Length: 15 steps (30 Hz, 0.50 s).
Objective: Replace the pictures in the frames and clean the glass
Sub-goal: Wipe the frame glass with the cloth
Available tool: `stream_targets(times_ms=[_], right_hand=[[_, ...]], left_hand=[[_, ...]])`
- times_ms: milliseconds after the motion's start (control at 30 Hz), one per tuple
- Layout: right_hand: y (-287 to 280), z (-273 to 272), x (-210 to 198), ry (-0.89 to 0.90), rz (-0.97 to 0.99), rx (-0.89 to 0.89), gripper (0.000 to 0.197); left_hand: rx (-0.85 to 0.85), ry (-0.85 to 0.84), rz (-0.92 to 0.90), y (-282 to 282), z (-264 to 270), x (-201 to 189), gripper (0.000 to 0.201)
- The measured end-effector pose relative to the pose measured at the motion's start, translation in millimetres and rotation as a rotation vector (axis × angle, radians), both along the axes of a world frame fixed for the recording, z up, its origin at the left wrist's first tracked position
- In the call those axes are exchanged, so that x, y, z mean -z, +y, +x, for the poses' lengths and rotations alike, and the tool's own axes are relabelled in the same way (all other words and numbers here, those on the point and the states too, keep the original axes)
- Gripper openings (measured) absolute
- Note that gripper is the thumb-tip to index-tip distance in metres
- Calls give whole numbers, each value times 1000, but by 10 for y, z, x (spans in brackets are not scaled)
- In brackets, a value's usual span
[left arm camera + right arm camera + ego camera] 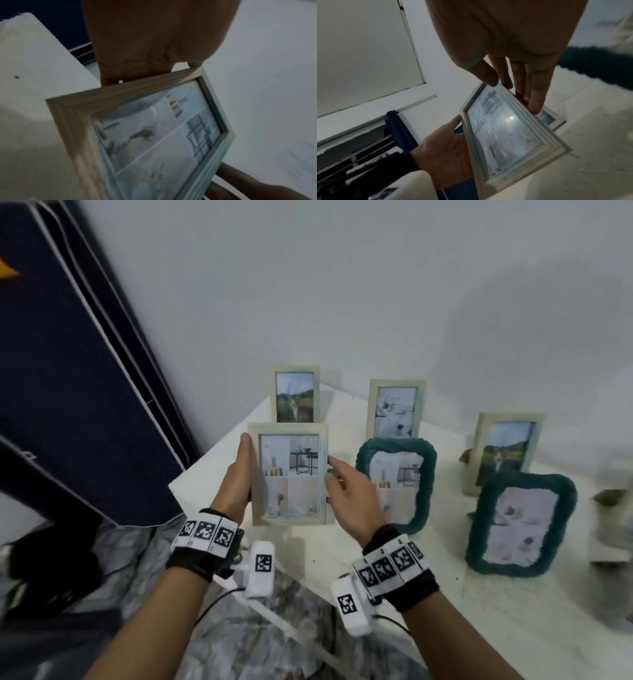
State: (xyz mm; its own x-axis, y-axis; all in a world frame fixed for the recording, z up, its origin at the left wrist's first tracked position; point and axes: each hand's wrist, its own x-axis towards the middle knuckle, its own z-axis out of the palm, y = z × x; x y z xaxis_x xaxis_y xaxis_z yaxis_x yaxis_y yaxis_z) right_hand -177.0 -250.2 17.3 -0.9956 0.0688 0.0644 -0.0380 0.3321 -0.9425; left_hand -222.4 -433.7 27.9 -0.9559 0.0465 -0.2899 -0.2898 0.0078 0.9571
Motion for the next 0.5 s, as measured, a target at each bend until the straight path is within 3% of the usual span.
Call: stream_targets(times_ms=[200,500], right_hand=[[-300,-569,72,-24,68,-5,40],[-372,-769,387,-69,79,9,38]], left_hand=[[-2,-43,16,-268,-705,228,91],[14,-75,38,-345,-883,546,78]])
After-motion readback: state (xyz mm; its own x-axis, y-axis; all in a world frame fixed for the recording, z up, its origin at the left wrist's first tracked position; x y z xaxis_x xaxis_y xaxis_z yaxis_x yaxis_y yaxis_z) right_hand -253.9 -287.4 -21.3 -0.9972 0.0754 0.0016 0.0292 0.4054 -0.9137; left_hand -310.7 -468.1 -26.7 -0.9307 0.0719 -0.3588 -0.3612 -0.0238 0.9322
